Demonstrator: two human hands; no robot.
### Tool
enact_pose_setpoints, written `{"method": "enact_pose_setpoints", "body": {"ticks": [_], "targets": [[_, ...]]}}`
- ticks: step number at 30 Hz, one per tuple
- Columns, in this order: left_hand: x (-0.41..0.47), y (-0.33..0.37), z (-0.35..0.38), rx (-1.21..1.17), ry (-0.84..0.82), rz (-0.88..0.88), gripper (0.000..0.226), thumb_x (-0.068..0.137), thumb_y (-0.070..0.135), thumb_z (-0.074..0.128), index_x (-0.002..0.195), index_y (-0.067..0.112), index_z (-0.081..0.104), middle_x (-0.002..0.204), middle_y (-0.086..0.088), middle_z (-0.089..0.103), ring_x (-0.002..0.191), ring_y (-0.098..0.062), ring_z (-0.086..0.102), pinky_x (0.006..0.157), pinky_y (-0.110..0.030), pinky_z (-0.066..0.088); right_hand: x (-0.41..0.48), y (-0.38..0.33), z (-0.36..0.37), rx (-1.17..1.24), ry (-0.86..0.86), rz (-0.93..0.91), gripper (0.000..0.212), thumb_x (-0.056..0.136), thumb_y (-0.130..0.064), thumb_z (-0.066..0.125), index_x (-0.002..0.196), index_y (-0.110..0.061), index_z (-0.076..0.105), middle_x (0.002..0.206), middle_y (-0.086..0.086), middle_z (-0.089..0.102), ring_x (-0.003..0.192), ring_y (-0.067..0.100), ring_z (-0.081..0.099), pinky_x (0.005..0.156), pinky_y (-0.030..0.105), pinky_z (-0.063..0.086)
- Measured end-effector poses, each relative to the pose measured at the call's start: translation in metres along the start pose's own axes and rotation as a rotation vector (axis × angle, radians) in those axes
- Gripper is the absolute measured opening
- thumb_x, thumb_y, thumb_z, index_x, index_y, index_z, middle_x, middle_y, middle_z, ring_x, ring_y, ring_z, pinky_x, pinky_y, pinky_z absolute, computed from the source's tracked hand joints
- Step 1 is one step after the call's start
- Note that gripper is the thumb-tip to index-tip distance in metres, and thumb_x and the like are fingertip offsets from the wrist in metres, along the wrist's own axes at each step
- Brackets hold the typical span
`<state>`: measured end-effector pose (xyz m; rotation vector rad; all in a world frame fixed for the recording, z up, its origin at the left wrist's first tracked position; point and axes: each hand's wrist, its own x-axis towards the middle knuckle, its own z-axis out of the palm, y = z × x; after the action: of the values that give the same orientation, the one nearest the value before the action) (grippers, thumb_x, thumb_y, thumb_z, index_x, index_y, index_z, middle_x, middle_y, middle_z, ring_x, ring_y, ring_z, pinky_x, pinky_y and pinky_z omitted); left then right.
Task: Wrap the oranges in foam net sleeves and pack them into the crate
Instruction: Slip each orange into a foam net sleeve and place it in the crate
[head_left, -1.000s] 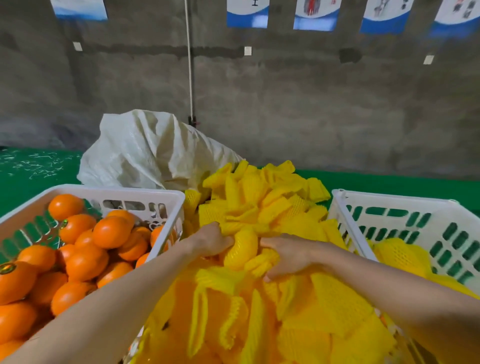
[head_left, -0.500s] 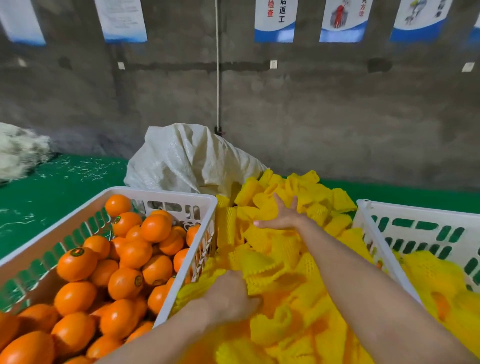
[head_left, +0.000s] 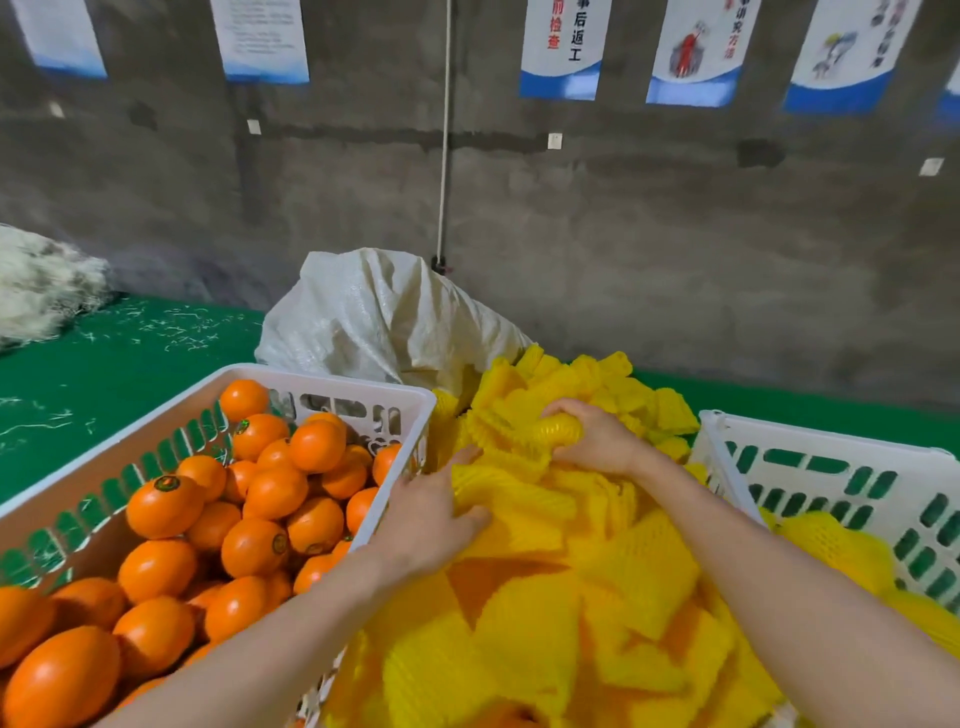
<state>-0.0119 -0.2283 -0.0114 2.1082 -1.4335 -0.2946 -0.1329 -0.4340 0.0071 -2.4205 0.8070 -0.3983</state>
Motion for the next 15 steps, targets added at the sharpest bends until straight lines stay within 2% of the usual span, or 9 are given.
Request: {"method": "enact_pose_setpoints", "body": {"ticks": [2, 3, 5, 7, 8, 10, 11, 13, 15], "targets": [[-0.009, 0.01, -0.014, 0.129, -0.06, 0.008, 0.062, 0.076, 0.051, 0.036, 0.13, 0.025, 0.052, 0.13, -0.005, 0.055, 0.13, -0.023, 0.039, 0.108, -0.032, 0.015, -0.024, -0.014, -0.024, 0.07, 0.033, -0.115, 0.048, 0.074, -0.007, 0.071, 0.109, -0.034, 0.053, 0.114, -0.011, 0.051, 0.106, 0.012, 0.049, 0.077, 0.008, 0.039], [-0.016, 0.014, -0.017, 0.177, -0.11, -0.005, 0.053, 0.081, 0.052, 0.039, 0.118, 0.019, 0.058, 0.123, -0.006, 0.056, 0.124, -0.024, 0.041, 0.106, -0.034, 0.017, -0.036, -0.02, -0.032, 0.085, 0.032, -0.163, 0.052, 0.073, -0.004, 0.07, 0.109, -0.037, 0.051, 0.116, -0.013, 0.049, 0.107, 0.008, 0.046, 0.076, 0.003, 0.036], [-0.032, 0.021, -0.018, 0.303, -0.233, 0.014, 0.031, 0.092, 0.04, 0.049, 0.101, 0.012, 0.058, 0.106, -0.008, 0.056, 0.108, -0.027, 0.048, 0.098, -0.036, 0.03, -0.061, -0.029, -0.039, 0.035, 0.013, -0.223, 0.061, 0.072, -0.002, 0.069, 0.112, -0.042, 0.048, 0.123, -0.011, 0.046, 0.111, 0.004, 0.042, 0.083, 0.006, 0.032], [-0.046, 0.019, -0.009, 0.541, -0.386, 0.089, 0.035, 0.095, 0.027, 0.046, 0.126, 0.01, 0.049, 0.122, -0.012, 0.05, 0.117, -0.034, 0.047, 0.106, -0.051, 0.028, -0.082, -0.034, -0.038, -0.07, 0.008, -0.268, 0.065, 0.072, -0.003, 0.068, 0.114, -0.047, 0.045, 0.129, -0.01, 0.038, 0.112, 0.002, 0.037, 0.086, 0.009, 0.03], [-0.054, 0.018, -0.002, 0.65, -0.473, 0.102, 0.049, 0.096, 0.023, 0.044, 0.143, 0.016, 0.033, 0.134, -0.014, 0.042, 0.125, -0.037, 0.041, 0.11, -0.059, 0.02, -0.091, -0.035, -0.035, -0.141, -0.012, -0.275, 0.066, 0.073, -0.006, 0.068, 0.117, -0.048, 0.044, 0.133, -0.01, 0.033, 0.113, 0.002, 0.035, 0.089, 0.012, 0.032], [-0.064, 0.013, 0.01, 0.744, -0.569, 0.083, 0.072, 0.095, 0.021, 0.044, 0.152, 0.029, -0.001, 0.149, -0.015, 0.028, 0.135, -0.04, 0.031, 0.111, -0.062, 0.01, -0.104, -0.035, -0.026, -0.259, -0.101, -0.267, 0.066, 0.074, -0.014, 0.069, 0.125, -0.046, 0.042, 0.141, -0.009, 0.024, 0.118, 0.006, 0.033, 0.096, 0.019, 0.032], [-0.068, 0.013, 0.012, 0.743, -0.565, 0.07, 0.077, 0.095, 0.025, 0.045, 0.151, 0.031, -0.007, 0.152, -0.015, 0.025, 0.137, -0.039, 0.028, 0.111, -0.062, 0.008, -0.109, -0.033, -0.021, -0.3, -0.164, -0.256, 0.066, 0.075, -0.018, 0.07, 0.127, -0.044, 0.041, 0.142, -0.007, 0.025, 0.122, 0.009, 0.034, 0.096, 0.018, 0.03], [-0.073, 0.014, 0.01, 0.66, -0.508, 0.046, 0.081, 0.094, 0.035, 0.049, 0.151, 0.027, -0.008, 0.154, -0.014, 0.023, 0.14, -0.037, 0.023, 0.112, -0.061, 0.005, -0.117, -0.027, -0.005, -0.371, -0.317, -0.222, 0.067, 0.076, -0.024, 0.072, 0.132, -0.041, 0.039, 0.14, -0.004, 0.032, 0.128, 0.013, 0.036, 0.097, 0.015, 0.028], [-0.075, 0.016, 0.001, 0.539, -0.461, 0.022, 0.086, 0.09, 0.042, 0.054, 0.152, 0.024, -0.003, 0.155, -0.013, 0.021, 0.142, -0.035, 0.018, 0.113, -0.061, 0.003, -0.123, -0.022, 0.015, -0.467, -0.465, -0.149, 0.072, 0.077, -0.032, 0.072, 0.137, -0.04, 0.033, 0.145, 0.0, 0.029, 0.136, 0.018, 0.029, 0.107, 0.025, 0.028]]}}
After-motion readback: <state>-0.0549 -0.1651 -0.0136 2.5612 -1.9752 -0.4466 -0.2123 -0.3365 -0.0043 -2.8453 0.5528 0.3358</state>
